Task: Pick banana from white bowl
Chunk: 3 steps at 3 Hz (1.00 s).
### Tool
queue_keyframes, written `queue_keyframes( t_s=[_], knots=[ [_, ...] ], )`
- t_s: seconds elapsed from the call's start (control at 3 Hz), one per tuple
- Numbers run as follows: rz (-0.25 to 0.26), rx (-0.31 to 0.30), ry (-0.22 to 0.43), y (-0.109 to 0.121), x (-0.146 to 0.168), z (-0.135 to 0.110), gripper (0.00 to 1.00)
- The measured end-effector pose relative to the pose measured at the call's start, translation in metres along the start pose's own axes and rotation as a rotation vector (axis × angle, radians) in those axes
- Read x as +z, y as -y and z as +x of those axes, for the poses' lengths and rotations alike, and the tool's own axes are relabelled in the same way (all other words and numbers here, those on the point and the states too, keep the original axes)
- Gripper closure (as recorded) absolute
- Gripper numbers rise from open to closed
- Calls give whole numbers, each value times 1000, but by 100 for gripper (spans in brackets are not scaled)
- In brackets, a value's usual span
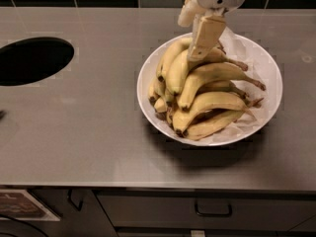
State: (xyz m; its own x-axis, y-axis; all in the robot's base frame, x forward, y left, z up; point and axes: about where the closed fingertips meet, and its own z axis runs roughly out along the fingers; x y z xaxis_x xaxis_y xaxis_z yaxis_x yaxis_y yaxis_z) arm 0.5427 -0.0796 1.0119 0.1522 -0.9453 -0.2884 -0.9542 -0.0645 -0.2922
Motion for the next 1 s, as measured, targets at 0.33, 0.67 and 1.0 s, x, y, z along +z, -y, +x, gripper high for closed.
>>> queue_keyframes(
  t_s=[0.33, 0.67, 1.0],
  knots=[
    [-6, 7, -2, -14, 1, -1, 37],
    [-20, 14, 1, -21, 2, 1, 38],
    [-42, 28, 3, -24, 2, 5, 38]
  ],
)
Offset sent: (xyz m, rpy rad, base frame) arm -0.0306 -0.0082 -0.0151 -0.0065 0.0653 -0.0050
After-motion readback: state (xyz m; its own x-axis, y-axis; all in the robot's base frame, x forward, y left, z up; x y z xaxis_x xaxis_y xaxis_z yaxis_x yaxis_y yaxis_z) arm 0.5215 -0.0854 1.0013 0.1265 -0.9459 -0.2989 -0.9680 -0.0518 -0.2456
